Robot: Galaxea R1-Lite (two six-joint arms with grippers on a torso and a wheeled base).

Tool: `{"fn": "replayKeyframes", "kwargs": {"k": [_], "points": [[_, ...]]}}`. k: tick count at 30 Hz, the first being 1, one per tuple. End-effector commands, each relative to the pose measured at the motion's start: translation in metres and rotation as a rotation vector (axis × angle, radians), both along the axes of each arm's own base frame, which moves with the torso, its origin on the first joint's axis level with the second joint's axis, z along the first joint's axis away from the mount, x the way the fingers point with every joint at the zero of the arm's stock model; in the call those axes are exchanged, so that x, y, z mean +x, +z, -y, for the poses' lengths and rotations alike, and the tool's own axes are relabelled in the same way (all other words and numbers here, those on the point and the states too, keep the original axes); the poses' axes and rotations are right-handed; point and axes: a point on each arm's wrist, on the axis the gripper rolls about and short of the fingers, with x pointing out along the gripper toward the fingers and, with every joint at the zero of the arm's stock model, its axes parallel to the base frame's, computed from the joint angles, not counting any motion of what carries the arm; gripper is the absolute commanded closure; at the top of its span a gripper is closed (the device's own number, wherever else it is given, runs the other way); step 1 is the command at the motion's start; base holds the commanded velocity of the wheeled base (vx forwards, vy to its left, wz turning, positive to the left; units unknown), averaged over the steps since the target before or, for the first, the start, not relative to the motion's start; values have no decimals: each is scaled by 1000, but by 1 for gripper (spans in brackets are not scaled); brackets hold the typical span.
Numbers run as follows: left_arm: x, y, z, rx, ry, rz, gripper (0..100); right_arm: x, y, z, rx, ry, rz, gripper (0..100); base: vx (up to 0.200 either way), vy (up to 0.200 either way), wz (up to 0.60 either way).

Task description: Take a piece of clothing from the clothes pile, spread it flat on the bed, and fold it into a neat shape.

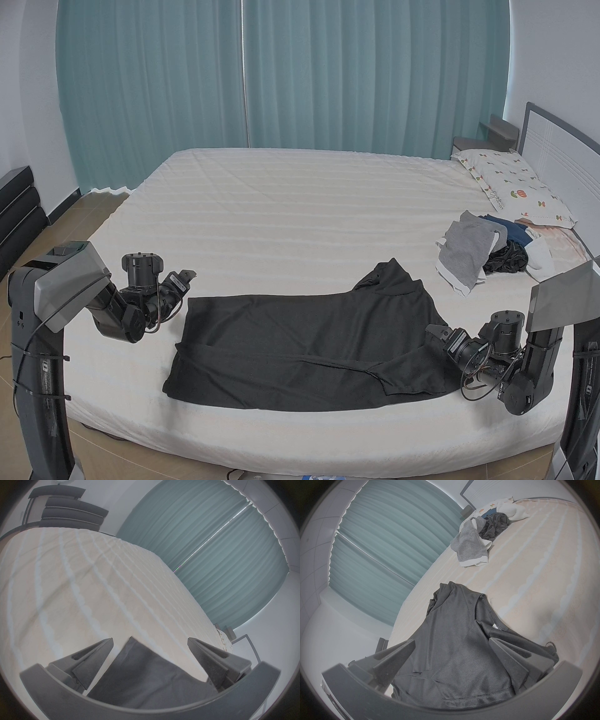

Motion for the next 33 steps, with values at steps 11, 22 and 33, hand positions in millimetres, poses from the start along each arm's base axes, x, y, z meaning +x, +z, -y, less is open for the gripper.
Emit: {"fn": "replayKeyframes", "kwargs": {"k": [11,22,33], "points": [[36,-48,-1,82,-27,-16,0,12,-6,-4,-1,25,12,0,0,0,0],[35,-50,10,85,-55,-27,100,14,-5,-4,-3,26,14,0,0,0,0],[35,-47,6,78,-9,-14,100,41,4,-7,-12,26,72,0,0,0,0]]}}
